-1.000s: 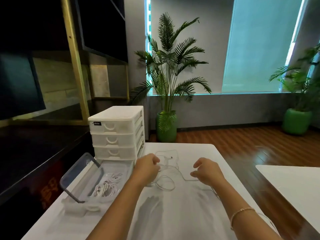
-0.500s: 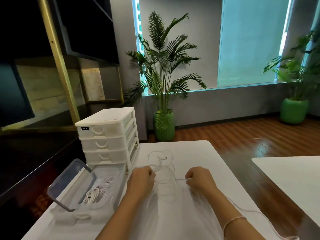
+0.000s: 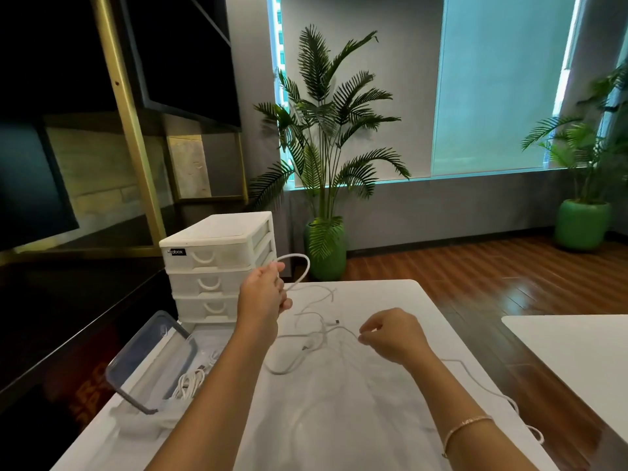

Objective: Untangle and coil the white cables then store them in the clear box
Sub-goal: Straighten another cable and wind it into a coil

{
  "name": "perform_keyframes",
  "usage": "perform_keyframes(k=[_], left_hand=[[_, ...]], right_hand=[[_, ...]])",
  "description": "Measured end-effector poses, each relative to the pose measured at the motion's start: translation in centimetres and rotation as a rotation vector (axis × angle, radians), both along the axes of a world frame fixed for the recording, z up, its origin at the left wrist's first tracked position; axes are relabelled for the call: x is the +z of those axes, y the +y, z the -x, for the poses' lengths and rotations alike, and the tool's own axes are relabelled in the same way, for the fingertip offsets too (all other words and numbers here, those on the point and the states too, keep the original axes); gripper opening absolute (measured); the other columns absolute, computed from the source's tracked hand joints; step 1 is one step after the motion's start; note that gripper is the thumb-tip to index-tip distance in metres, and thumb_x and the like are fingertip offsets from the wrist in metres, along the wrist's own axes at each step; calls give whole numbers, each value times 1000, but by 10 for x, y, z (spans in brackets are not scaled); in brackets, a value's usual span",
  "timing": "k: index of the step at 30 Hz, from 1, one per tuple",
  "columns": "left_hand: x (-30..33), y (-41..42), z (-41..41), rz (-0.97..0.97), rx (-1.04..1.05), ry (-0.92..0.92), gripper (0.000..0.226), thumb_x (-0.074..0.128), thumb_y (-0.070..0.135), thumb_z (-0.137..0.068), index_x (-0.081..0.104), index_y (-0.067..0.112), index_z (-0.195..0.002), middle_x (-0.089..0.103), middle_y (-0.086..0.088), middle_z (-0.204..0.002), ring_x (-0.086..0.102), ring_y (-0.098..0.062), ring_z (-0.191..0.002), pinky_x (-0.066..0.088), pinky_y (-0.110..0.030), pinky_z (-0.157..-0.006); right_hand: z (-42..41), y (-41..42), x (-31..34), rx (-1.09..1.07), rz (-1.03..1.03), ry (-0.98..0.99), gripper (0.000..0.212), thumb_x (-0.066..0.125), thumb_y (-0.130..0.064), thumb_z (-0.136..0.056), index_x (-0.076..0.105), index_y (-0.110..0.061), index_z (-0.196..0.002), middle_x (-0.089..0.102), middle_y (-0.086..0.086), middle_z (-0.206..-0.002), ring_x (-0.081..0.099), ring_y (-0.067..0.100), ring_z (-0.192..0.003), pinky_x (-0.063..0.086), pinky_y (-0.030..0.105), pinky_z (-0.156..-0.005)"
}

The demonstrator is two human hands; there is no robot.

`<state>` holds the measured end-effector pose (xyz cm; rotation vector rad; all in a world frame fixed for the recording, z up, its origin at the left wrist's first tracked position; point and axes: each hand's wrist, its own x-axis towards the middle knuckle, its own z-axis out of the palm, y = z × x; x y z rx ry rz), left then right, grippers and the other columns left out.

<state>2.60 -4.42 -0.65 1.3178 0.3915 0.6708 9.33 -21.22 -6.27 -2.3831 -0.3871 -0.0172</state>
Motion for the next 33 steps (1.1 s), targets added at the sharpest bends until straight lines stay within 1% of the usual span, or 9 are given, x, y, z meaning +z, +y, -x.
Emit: perform_keyframes(k=[4, 8, 11, 13, 16, 19, 22, 27, 33], left_hand=[[15, 3, 5, 26, -26, -89, 23, 36, 21, -101, 56, 10, -97, 30, 0, -57, 27, -10, -49, 32, -21, -43], [7, 6, 1, -26, 4, -60, 23, 38, 21, -101, 56, 13, -90, 36, -1, -59, 34, -11, -51, 43, -26, -52], [-11, 7, -6, -52, 4, 5, 20, 40, 21, -100, 54, 17, -86, 40, -2, -61, 41, -12, -52, 55, -33, -63], [-21, 7, -10, -88, 43, 49, 20, 41, 24, -100, 53, 16, -87, 44, -3, -63, 51, -14, -56, 57, -39, -75], [-34, 9, -15, -152, 141, 98, 22, 39, 28, -100, 52, 15, -87, 54, -2, -66, 62, -20, -71, 55, -41, -84], [-46, 9, -17, -188, 206, 163, 23, 38, 28, -100, 53, 11, -95, 66, -5, -79, 64, -22, -85, 52, -38, -83], [-55, 6, -18, -254, 234, 269, 24, 38, 25, -99, 54, 8, -100, 69, -6, -93, 58, -21, -84, 44, -32, -72], [-72, -4, -18, -281, 205, 390, 20, 41, 17, -98, 52, 3, -107, 64, -15, -109, 57, -25, -94, 43, -32, -76], [-84, -14, -10, -431, 146, 546, 30, 37, 1, -96, 42, -1, -126, 54, -21, -125, 53, -34, -113, 43, -37, -93]], right_hand=[[4, -2, 23, 11, -123, -93, 15, 66, -21, -81, 74, -16, -93, 69, -3, -95, 58, 9, -82, 45, 17, -68], [9, -2, 48, 39, -277, -153, 14, 70, -20, -79, 72, -18, -93, 55, -11, -70, 49, 4, -65, 36, 14, -54], [10, 2, 63, 66, -370, -169, 14, 72, -21, -77, 72, -21, -91, 66, -4, -84, 60, 9, -81, 51, 21, -69], [9, 4, 71, 74, -397, -184, 14, 73, -21, -75, 72, -23, -89, 69, 0, -88, 63, 14, -87, 54, 29, -79], [9, 7, 80, 87, -405, -214, 16, 74, -19, -75, 72, -22, -90, 68, 1, -83, 61, 14, -81, 53, 28, -75], [12, 6, 88, 111, -415, -239, 19, 73, -15, -75, 72, -20, -93, 57, -5, -63, 51, 9, -63, 51, 27, -67], [15, 0, 102, 137, -430, -294, 18, 73, -12, -74, 72, -20, -91, 46, -9, -53, 41, 7, -51, 42, 22, -57], [19, -5, 126, 156, -436, -425, 18, 73, -15, -76, 71, -21, -92, 51, -5, -59, 45, 8, -55, 41, 20, -60], [19, -3, 138, 151, -450, -507, 16, 74, -18, -75, 70, -25, -89, 60, 1, -71, 47, 6, -58, 45, 21, -66]])
